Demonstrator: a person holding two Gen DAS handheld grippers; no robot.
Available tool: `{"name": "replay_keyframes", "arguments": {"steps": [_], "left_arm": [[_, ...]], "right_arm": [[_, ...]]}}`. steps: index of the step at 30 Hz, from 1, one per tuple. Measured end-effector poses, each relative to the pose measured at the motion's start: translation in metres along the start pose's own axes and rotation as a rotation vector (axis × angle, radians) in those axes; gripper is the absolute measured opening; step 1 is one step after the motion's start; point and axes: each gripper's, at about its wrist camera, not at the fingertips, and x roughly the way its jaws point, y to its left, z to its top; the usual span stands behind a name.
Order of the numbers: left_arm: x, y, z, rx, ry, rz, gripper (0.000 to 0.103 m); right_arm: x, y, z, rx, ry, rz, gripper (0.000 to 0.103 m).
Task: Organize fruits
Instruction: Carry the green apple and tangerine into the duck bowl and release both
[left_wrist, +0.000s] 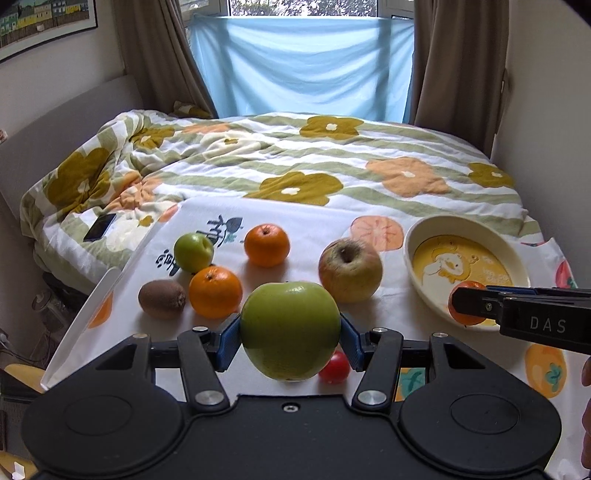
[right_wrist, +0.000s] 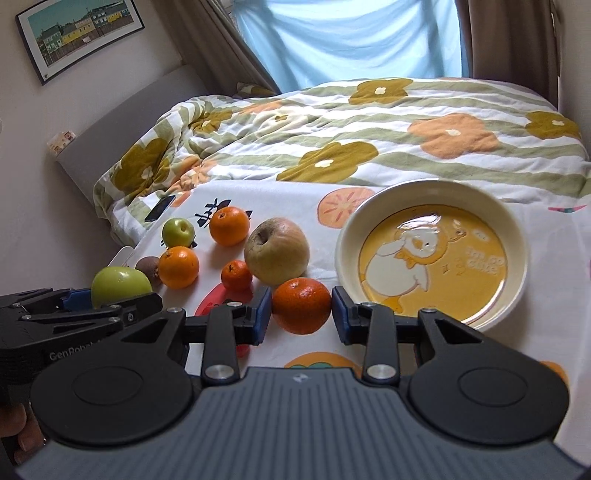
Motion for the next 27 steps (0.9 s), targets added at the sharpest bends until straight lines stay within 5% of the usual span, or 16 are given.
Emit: {"name": "replay_keyframes", "arguments": {"steps": [9, 27], "left_arm": [[-0.008, -0.053, 0.039, 0.081, -0.072, -0.116, 0.060], [0.124, -0.146, 0.094, 0.349, 0.005, -0.326, 0.060]], "right_arm": [[-0.043, -0.054, 0.024, 0.025, -0.073, -0.135, 0.050], [-0.001, -0.134, 0.054, 0.175, -0.083, -0.345, 0.050]]}}
